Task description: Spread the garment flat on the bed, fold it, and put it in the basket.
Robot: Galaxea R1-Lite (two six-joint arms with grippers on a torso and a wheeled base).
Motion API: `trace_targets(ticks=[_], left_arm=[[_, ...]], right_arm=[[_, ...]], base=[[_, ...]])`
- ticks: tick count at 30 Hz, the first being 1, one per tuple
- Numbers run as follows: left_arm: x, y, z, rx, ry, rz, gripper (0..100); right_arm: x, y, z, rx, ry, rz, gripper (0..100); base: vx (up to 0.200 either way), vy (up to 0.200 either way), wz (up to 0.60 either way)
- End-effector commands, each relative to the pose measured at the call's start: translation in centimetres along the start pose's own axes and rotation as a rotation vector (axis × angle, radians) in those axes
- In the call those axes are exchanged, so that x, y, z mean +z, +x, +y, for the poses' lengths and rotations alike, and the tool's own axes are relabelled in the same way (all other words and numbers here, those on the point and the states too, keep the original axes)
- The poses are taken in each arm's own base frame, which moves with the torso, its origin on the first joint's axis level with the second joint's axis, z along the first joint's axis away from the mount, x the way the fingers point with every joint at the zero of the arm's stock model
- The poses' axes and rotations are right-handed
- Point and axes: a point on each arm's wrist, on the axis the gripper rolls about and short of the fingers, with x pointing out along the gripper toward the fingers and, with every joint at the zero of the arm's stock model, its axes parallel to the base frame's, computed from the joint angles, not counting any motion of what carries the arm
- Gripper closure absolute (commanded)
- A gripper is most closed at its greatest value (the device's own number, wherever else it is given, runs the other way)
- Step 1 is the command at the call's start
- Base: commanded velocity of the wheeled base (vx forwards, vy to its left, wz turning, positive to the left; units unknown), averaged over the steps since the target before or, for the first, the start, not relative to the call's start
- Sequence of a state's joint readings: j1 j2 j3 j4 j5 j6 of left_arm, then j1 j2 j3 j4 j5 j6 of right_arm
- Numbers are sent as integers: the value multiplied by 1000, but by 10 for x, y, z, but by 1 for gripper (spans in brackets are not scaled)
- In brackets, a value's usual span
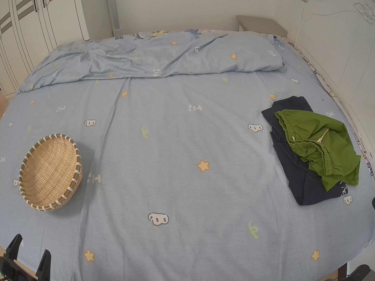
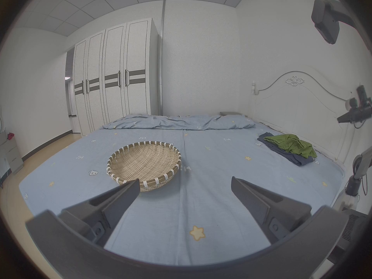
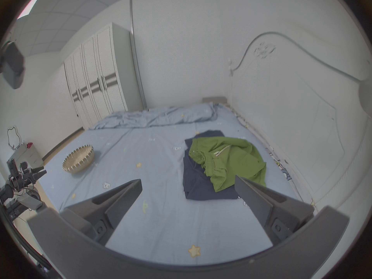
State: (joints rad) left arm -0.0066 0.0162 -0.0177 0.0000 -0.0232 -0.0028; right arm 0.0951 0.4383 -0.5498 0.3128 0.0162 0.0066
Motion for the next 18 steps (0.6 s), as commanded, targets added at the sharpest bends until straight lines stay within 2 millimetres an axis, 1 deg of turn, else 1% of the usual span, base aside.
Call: trace_targets(ticks=[1, 3, 4, 5, 6, 7, 8, 9, 10, 14, 15, 16, 18], left_arm=[[-5, 0, 0, 1, 0, 3, 0], [-5, 0, 0, 1, 0, 3, 0], [-5, 0, 0, 1, 0, 3, 0], [-5, 0, 0, 1, 0, 3, 0], [-5, 0, 0, 1, 0, 3, 0], [-5, 0, 0, 1, 0, 3, 0], [-5, 0, 0, 1, 0, 3, 0], [-5, 0, 0, 1, 0, 3, 0], [-5, 0, 0, 1, 0, 3, 0], [-5, 0, 0, 1, 0, 3, 0], [-5, 0, 0, 1, 0, 3, 0], [-5, 0, 0, 1, 0, 3, 0], [-5, 0, 0, 1, 0, 3, 0]], right_arm=[[53, 95, 2, 28, -62, 358, 0], [68, 122, 2, 0, -87, 395, 0], [70, 128, 2, -5, -90, 406, 0], [75, 145, 2, -26, -101, 438, 0], [75, 157, 2, -41, -114, 461, 0], [75, 157, 2, -41, -114, 461, 0], [73, 176, 2, -61, -141, 504, 0], [72, 181, 3, -62, -144, 514, 0], [70, 197, 6, -58, -153, 547, 0], [65, 232, 12, -42, -164, 594, 0], [64, 235, 12, -42, -164, 596, 0], [64, 251, 14, -39, -167, 591, 0], [66, 271, 15, -44, -161, 562, 0]], base=[[0, 0, 0], [0, 0, 0], [0, 0, 0], [0, 0, 0], [0, 0, 0], [0, 0, 0], [0, 0, 0], [0, 0, 0], [0, 0, 0], [0, 0, 0], [0, 0, 0], [0, 0, 0], [0, 0, 0]])
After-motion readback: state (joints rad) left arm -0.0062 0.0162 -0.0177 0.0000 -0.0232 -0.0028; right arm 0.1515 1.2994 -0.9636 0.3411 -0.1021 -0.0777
